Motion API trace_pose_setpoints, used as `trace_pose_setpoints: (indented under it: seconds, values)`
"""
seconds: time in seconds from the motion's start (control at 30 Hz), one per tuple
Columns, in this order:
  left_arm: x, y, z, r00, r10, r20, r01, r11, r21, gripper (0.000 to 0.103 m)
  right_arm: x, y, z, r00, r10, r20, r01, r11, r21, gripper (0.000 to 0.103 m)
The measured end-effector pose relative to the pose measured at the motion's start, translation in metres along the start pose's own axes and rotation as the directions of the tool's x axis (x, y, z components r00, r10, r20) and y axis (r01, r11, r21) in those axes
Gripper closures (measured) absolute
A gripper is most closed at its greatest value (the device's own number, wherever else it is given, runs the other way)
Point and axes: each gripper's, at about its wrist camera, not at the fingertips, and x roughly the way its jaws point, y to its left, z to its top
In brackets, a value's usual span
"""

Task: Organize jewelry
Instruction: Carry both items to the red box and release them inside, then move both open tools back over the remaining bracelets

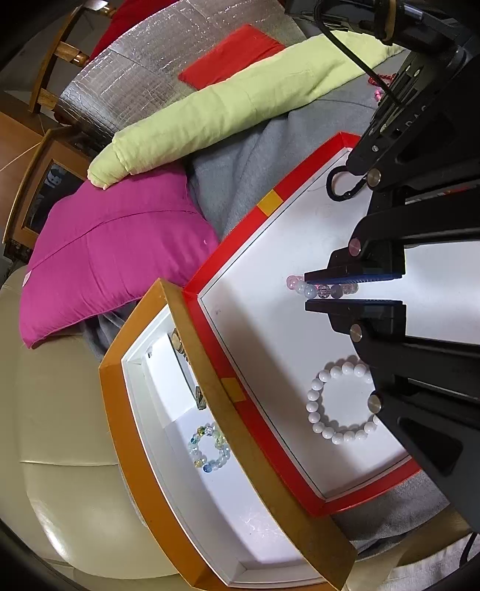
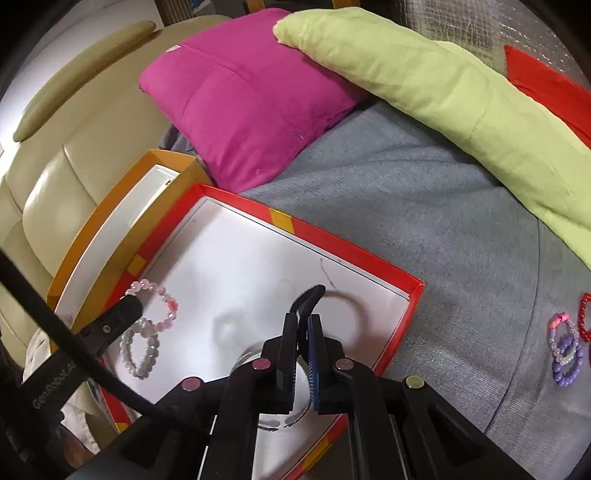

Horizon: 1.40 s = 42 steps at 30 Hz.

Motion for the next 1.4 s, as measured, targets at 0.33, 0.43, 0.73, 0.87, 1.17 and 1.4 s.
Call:
trace_pose_setpoints:
  seconds: [0.33,0.43,0.73,0.87,1.17,1.4]
  values:
    - [0.005,0.000,-0.001,0.998,0.056,-0.009,-0.055,0.998,0.009,0.095,-0.001,-0.008,0.002,1.000,0.018,0.004,-0.018,0.999,0.049,0.096]
    - [0.005,0.000,-0.002,0.998,0.066,-0.013,-0.066,0.998,0.009,0.095,-0.003,-0.012,0.002,1.000,0.020,0.008,-0.021,0.998,0.066,0.082]
    - [0.003,0.002,-0.001,0.996,0.088,-0.007,-0.088,0.996,-0.001,0.086,-0.028,-0.021,-0.006,0.998,0.010,0.068,-0.015,0.997,0.077,0.040]
    - [-0.003,-0.001,-0.002,0.995,0.101,0.022,-0.101,0.995,-0.003,0.055,-0.048,-0.034,-0.017,0.996,-0.006,0.090,-0.002,0.996,0.089,0.037]
    - [-0.034,-0.019,-0.008,0.986,0.062,0.157,-0.068,0.997,0.034,0.041,-0.108,-0.108,-0.092,0.988,-0.116,0.104,0.094,0.976,0.197,0.028]
    - [-0.055,-0.063,-0.032,0.968,-0.024,0.248,-0.011,0.991,0.136,0.031,-0.145,-0.185,-0.177,0.969,-0.238,0.067,0.203,0.920,0.336,0.026]
